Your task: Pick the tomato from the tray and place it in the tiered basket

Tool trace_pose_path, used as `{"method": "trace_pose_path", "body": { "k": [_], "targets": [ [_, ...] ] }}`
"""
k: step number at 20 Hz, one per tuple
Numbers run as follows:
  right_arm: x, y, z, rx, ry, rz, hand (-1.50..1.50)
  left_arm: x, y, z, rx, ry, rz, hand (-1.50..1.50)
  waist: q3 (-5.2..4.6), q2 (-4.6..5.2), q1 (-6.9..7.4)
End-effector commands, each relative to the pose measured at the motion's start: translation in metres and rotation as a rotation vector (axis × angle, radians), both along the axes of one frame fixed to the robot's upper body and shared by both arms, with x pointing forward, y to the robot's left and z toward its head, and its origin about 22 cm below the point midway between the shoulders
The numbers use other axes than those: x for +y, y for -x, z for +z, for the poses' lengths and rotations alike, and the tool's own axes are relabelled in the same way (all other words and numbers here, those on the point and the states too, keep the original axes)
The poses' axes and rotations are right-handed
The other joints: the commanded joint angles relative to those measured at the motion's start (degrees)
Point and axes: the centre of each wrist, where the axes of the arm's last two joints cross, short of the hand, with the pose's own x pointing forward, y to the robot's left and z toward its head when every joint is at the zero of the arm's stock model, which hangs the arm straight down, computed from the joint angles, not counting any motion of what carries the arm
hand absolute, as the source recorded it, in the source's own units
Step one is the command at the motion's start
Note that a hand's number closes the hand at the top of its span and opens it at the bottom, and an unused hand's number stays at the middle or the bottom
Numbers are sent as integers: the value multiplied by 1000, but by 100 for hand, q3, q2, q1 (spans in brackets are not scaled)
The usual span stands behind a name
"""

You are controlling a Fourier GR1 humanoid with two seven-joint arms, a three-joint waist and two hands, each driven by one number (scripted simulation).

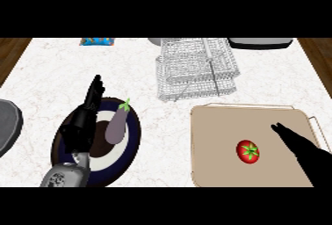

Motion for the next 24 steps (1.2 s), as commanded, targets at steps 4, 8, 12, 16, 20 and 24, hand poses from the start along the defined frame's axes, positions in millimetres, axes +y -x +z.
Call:
{"method": "trace_pose_path", "body": {
  "k": [4, 8, 12, 16, 20, 24],
  "targets": [
    [24, 11, -22, 25, -19, 22, -150, 7, -4, 5, 14, 0, 5, 0, 0, -1, -11],
    [25, -12, -23, 28, -21, 6, -150, 11, 10, 5, 9, 23, -1, 0, -1, -1, 8],
    [8, -19, -46, 55, -23, 18, -150, 7, -2, -14, -5, 7, 3, 0, 0, 2, 0],
    [27, -38, -35, 54, -7, 4, -150, -2, -1, 3, -5, 6, 7, 0, -1, 2, 14],
    [14, -36, -39, 73, -12, 0, -150, 0, 1, 7, 2, 7, -17, 0, -1, 0, 7],
    [25, -18, -53, 60, -44, -12, -150, -7, 14, 14, -6, 19, 5, 0, 0, -4, 8]
  ]
}}
